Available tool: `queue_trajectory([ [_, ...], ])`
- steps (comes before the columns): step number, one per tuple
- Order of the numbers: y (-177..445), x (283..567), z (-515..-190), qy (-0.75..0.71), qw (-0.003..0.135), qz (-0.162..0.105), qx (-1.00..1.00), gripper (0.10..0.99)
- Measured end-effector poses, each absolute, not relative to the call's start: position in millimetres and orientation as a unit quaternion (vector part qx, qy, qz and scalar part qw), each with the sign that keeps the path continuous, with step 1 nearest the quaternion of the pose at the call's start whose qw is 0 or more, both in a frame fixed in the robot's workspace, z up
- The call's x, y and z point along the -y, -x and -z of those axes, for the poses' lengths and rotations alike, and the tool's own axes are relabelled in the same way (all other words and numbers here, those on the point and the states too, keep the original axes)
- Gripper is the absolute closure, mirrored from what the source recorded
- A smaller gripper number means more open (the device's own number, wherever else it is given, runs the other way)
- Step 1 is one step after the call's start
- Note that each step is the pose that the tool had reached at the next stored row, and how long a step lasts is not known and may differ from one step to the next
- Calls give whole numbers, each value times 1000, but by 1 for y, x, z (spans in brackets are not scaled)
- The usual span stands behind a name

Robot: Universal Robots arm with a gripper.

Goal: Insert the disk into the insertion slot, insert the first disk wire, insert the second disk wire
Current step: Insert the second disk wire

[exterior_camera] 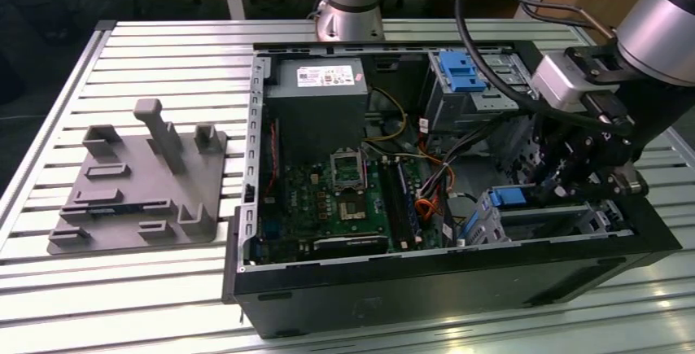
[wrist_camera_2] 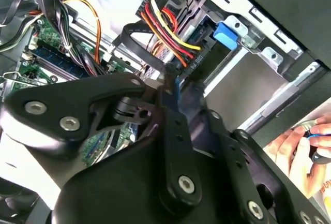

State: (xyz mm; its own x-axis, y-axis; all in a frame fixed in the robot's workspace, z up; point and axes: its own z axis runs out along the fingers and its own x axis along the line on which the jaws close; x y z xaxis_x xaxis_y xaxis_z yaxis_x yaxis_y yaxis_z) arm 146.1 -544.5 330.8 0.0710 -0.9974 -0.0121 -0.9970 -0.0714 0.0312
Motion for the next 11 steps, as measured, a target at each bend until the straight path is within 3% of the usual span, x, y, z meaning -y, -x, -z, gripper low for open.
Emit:
queue_trajectory([
  [2, -146, 544, -336, -732, 6, 16, 681, 698],
  [5, -146, 544, -346, -732, 5, 17, 681, 643],
  [6, -146, 544, -350, -732, 5, 17, 681, 580],
  [11, -146, 544, -365, -731, 5, 17, 682, 580],
])
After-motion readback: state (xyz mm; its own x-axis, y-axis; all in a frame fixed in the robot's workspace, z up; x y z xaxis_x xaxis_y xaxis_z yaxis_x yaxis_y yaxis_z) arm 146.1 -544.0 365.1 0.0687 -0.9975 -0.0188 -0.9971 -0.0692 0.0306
